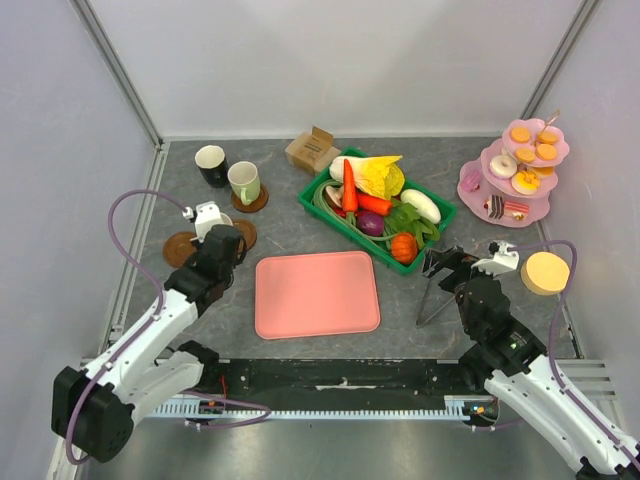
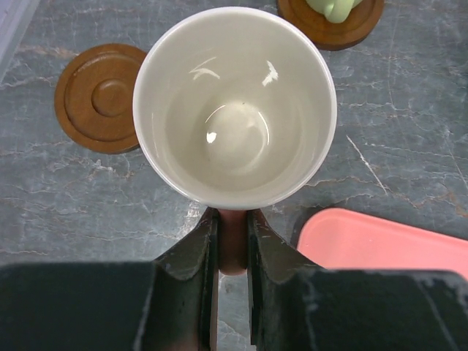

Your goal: Serve the afternoon tea

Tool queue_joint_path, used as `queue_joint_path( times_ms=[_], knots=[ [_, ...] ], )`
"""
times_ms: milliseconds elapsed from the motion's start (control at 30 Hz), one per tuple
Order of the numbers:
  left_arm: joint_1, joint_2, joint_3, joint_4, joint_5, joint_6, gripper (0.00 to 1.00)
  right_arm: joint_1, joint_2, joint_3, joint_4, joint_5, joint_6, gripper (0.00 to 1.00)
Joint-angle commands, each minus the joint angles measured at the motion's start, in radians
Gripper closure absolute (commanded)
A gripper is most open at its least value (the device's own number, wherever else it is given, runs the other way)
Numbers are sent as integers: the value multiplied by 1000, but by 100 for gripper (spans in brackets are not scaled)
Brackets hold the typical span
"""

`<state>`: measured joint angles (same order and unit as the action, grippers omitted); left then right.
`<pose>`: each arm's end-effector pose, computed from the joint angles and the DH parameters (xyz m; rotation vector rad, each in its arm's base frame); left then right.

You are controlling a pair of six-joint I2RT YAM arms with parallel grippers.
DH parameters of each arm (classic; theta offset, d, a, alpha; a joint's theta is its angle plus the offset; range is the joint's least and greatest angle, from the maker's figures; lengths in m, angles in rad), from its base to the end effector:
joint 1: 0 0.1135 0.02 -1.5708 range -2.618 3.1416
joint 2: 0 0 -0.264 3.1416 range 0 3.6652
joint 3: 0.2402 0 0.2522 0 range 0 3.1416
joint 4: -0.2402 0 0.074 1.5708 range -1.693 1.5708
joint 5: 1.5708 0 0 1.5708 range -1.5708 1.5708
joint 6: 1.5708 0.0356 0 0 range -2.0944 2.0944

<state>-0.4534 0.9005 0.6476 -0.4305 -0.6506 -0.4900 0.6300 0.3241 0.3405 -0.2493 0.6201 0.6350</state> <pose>0.1780 -0.0628 0.2526 -0.3706 2.0691 0.1753 0.1042 0.0504 0.2378 0.4398 1.7182 0.3592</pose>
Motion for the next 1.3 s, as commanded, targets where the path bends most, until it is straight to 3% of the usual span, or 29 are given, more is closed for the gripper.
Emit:
queue_joint_path(
  times_ms=[0, 133, 333, 500, 967, 1100, 1167, 1233, 1267],
  knots=[
    [57, 14, -41, 310, 34, 19, 98, -3, -14, -5, 15, -3, 0, 2],
    [166, 50, -83, 458, 213, 66, 98, -3, -14, -3, 15, -8, 2, 2],
    [206, 147, -100, 601, 285, 134, 98, -3, -19, -5, 15, -10, -1, 2],
    [214, 230, -71, 615, 318, 146, 98, -3, -17, -3, 13, -7, -1, 2],
    [216, 278, -78, 575, 301, 116, 96, -3, -19, -3, 12, -8, -1, 2],
    [216, 268, -68, 544, 287, 108, 82, -4, -22, -5, 10, -10, -1, 2],
    [216, 261, -65, 529, 276, 94, 69, -3, -20, -5, 12, -10, -1, 2],
    [216, 250, -66, 523, 273, 87, 47, -4, -20, -5, 12, -11, -1, 2],
    [216, 244, -68, 523, 275, 85, 43, -3, -19, -5, 12, -11, -3, 2]
  ],
)
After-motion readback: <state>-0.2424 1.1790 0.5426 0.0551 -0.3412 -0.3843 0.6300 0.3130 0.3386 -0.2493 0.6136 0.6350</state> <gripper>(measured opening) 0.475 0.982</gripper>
